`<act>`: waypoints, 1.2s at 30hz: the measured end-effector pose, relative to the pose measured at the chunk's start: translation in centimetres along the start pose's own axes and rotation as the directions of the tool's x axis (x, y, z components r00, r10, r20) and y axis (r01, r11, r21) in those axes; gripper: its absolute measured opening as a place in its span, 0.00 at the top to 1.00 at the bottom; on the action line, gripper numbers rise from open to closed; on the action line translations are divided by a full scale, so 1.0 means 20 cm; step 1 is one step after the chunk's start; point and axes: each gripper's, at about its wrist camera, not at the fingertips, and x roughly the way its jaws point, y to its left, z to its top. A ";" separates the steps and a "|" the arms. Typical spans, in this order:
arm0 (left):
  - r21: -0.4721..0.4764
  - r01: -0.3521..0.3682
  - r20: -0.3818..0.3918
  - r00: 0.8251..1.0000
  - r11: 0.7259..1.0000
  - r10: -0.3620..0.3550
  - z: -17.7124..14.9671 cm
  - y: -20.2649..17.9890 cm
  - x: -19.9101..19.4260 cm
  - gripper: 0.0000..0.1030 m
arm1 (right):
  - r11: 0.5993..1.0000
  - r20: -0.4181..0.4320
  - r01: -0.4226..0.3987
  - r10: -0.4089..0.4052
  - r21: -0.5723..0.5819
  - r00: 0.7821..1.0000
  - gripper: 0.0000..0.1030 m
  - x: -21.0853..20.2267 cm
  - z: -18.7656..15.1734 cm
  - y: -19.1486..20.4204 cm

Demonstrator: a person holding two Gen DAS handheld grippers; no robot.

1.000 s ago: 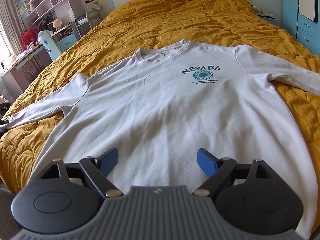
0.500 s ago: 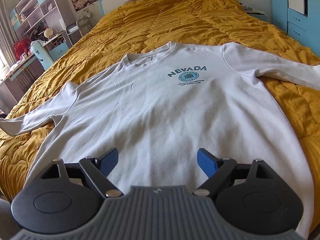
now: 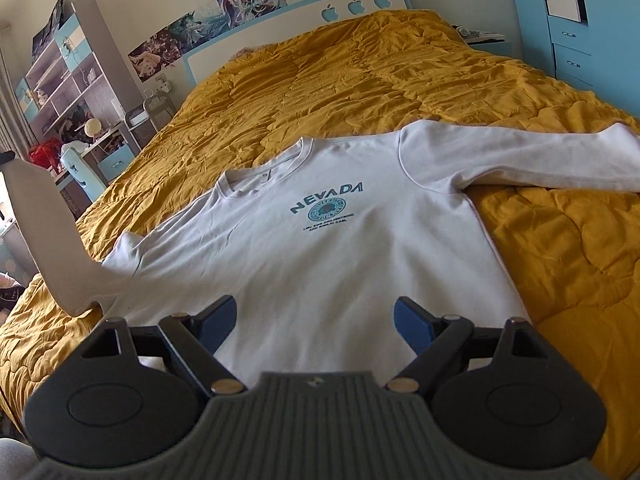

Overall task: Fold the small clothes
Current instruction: 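Lift the sleeve with the left gripper, lay it across the chest, release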

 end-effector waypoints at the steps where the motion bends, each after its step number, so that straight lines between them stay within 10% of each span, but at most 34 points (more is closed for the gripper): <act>1: 0.009 0.019 -0.008 1.000 1.000 -0.019 -0.03 -0.08 0.02 0.93 | 1.000 -0.011 0.014 -0.014 -0.004 1.000 0.20 0.02 0.02 -0.02; 4: 0.040 0.062 -0.022 0.998 0.997 -0.061 -0.12 -0.29 0.06 0.93 | 0.991 -0.108 0.121 -0.126 -0.047 0.986 0.20 0.14 0.06 -0.07; 13: 0.119 0.186 -0.136 0.976 0.975 -0.169 -0.52 -0.81 0.25 0.93 | 0.999 0.024 -0.030 0.029 0.032 0.999 0.20 0.20 0.01 -0.32; 22: 0.113 0.323 -0.296 0.914 0.940 -0.279 -0.87 -1.13 0.35 0.93 | 0.989 0.050 -0.081 0.075 0.120 0.996 0.20 0.25 -0.05 -0.37; 25: 0.121 0.374 -0.395 0.868 0.919 -0.302 -0.99 -1.17 0.38 0.90 | 0.989 0.052 -0.082 0.076 0.123 0.996 0.20 0.26 -0.05 -0.38; 28: 0.132 0.486 -0.492 0.788 0.864 -0.369 -1.10 -1.21 0.35 0.64 | 0.990 0.057 -0.083 0.077 0.118 0.995 0.20 0.26 -0.06 -0.38; 36: 0.324 0.450 -0.480 0.836 0.832 -0.266 -1.27 -0.99 -0.01 0.55 | 0.991 0.062 -0.081 0.074 0.110 0.995 0.20 0.27 -0.07 -0.38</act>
